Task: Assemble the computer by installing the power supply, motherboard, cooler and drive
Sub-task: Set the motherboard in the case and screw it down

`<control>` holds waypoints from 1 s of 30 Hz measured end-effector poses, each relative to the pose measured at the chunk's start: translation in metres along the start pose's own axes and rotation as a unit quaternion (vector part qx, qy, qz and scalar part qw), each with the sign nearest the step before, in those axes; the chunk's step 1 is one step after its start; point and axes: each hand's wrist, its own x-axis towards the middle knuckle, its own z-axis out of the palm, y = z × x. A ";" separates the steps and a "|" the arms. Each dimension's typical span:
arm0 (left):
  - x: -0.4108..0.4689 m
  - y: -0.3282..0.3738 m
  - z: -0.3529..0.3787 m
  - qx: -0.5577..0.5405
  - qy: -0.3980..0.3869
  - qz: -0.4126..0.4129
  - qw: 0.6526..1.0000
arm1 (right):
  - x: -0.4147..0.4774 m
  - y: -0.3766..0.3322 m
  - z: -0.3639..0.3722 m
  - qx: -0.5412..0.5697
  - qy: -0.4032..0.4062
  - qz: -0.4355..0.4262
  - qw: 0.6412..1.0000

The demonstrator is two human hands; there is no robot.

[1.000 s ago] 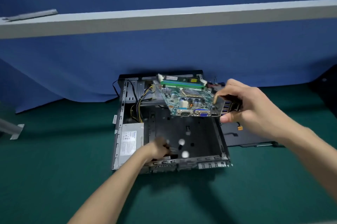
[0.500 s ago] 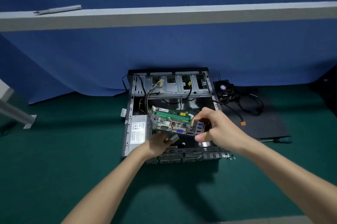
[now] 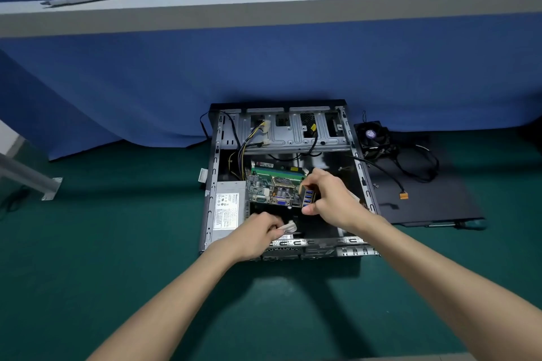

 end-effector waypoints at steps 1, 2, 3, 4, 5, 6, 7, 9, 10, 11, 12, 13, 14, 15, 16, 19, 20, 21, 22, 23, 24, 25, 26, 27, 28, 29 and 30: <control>-0.001 0.000 0.000 -0.004 0.006 0.008 1.000 | 0.002 0.001 0.002 -0.011 0.003 -0.004 1.000; -0.001 -0.001 0.001 -0.008 0.012 0.017 1.000 | 0.005 0.002 0.003 -0.022 0.006 -0.009 1.000; -0.002 -0.001 0.002 -0.010 0.016 0.023 1.000 | 0.006 0.002 0.004 -0.030 0.009 -0.013 0.999; -0.002 -0.001 0.003 -0.010 0.018 0.025 0.999 | 0.008 0.003 0.005 -0.034 0.011 -0.016 0.999; -0.003 -0.002 0.003 -0.008 0.019 0.024 0.999 | 0.010 0.004 0.006 -0.037 0.011 -0.017 0.999; -0.003 -0.002 0.003 -0.006 0.020 0.022 1.000 | 0.011 0.005 0.007 -0.041 0.010 -0.018 0.999; -0.003 -0.002 0.004 0.000 0.022 0.020 1.000 | 0.012 0.005 0.008 -0.045 0.011 -0.020 0.999; -0.002 -0.002 0.004 0.014 0.031 0.022 0.999 | 0.016 0.006 0.011 -0.056 0.015 -0.025 0.998; -0.002 -0.001 0.004 0.022 0.037 0.024 0.999 | 0.018 0.006 0.012 -0.061 0.016 -0.025 0.998; -0.002 -0.002 0.003 0.030 0.044 0.024 0.998 | 0.021 0.006 0.012 -0.068 0.017 -0.025 0.997; -0.001 -0.002 0.003 0.039 0.051 0.025 0.998 | 0.024 0.006 0.012 -0.073 0.017 -0.026 0.997; -0.001 -0.002 0.002 0.049 0.056 0.026 0.997 | 0.027 0.006 0.012 -0.077 0.016 -0.027 0.997; -0.001 -0.002 0.002 0.059 0.059 0.027 0.996 | 0.031 0.006 0.012 -0.079 0.014 -0.028 0.996; -0.001 -0.002 0.002 0.067 0.061 0.030 0.995 | 0.034 0.007 0.012 -0.082 0.012 -0.029 0.996; -0.001 -0.001 0.002 0.072 0.062 0.033 0.995 | 0.038 0.008 0.012 -0.087 0.011 -0.030 0.996; 0.000 0.000 0.001 0.077 0.067 0.035 0.994 | 0.044 0.013 0.009 -0.103 0.018 -0.027 0.994; 0.000 0.000 0.001 0.078 0.068 0.035 0.994 | 0.045 0.016 0.008 -0.112 0.017 -0.028 0.993; 0.000 0.000 0.001 0.080 0.067 0.035 0.994 | 0.045 0.020 0.007 -0.120 0.010 -0.030 0.992; 0.000 0.001 0.001 0.082 0.064 0.035 0.994 | 0.042 0.024 0.008 -0.125 0.001 -0.031 0.992; -0.001 0.001 0.001 0.082 0.063 0.035 0.994 | 0.039 0.027 0.010 -0.128 -0.006 -0.032 0.991; -0.001 0.002 0.001 0.079 0.061 0.034 0.994 | 0.035 0.030 0.014 -0.130 -0.009 -0.031 0.991; -0.001 0.002 0.001 0.075 0.060 0.031 0.995 | 0.031 0.032 0.017 -0.133 -0.009 -0.030 0.991; -0.001 0.002 0.001 0.072 0.061 0.030 0.995 | 0.027 0.033 0.021 -0.136 -0.011 -0.029 0.990; 0.000 0.002 0.000 0.073 0.066 0.031 0.995 | 0.024 0.035 0.025 -0.136 -0.015 -0.024 0.990; 0.000 0.003 0.000 0.080 0.069 0.033 0.994 | 0.022 0.036 0.028 -0.135 -0.021 -0.018 0.991; 0.001 0.003 0.001 0.095 0.072 0.040 0.992 | 0.020 0.038 0.030 -0.136 -0.029 -0.017 0.990; 0.001 0.004 0.001 0.118 0.073 0.047 0.989 | 0.019 0.040 0.032 -0.140 -0.039 -0.016 0.989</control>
